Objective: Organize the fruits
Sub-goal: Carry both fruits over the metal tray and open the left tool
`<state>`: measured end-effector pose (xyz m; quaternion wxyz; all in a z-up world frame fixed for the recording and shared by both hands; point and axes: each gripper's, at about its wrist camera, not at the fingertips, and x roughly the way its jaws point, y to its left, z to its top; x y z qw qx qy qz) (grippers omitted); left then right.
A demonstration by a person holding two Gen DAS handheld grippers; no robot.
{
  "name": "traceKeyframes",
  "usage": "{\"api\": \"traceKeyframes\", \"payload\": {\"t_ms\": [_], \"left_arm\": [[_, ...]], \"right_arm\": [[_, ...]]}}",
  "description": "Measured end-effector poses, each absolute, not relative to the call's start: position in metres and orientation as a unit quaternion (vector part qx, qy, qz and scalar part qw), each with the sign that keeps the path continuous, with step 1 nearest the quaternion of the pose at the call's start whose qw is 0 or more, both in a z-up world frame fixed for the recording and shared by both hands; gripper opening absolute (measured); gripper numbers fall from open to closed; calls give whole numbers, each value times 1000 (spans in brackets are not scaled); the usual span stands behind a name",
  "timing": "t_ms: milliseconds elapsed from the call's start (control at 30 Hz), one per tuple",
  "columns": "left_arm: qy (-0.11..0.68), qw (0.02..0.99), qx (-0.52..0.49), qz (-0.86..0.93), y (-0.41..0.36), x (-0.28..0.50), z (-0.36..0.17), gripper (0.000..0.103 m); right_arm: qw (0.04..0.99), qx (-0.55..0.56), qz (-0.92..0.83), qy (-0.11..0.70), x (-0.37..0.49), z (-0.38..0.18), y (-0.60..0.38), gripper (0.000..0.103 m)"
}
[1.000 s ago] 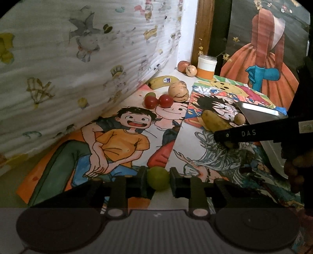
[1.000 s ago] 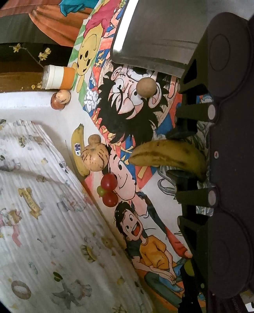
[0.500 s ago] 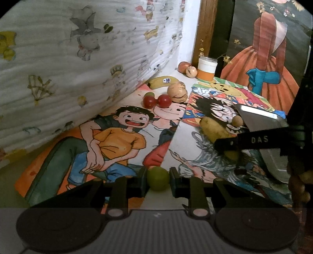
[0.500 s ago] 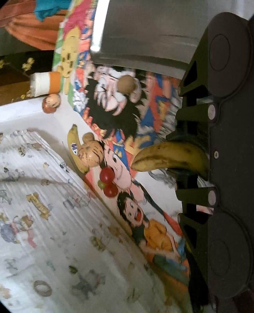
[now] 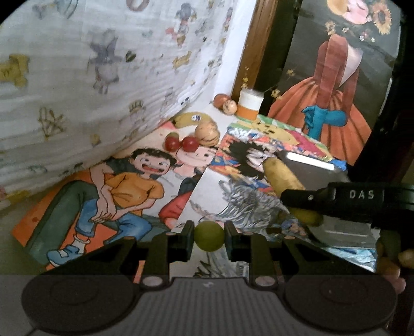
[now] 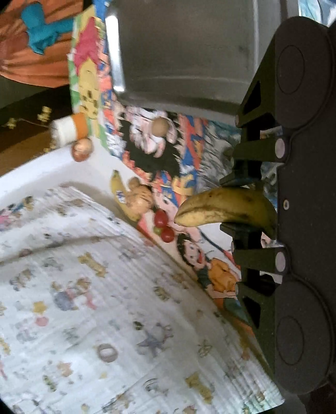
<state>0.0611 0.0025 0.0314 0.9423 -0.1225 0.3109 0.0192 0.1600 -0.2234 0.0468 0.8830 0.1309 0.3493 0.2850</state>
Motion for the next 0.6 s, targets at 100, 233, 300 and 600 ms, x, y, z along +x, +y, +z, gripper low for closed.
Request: {"api": "traceKeyframes", "payload": {"t_ms": [100, 233, 300, 600], "left_arm": [[300, 946, -120, 13, -2, 62, 43, 27], [282, 953, -106, 0, -14, 74, 62, 27], [272, 957, -103, -9, -20, 86, 73, 27], [238, 964, -98, -68, -56, 159, 109, 27]], "right_arm": [[890, 137, 281, 331, 162, 63, -237, 31], [899, 144, 277, 309, 171, 84, -256, 31], [902, 149, 273, 300, 179, 95, -268, 31], [914, 140, 249, 288, 241, 133, -316, 31]]}}
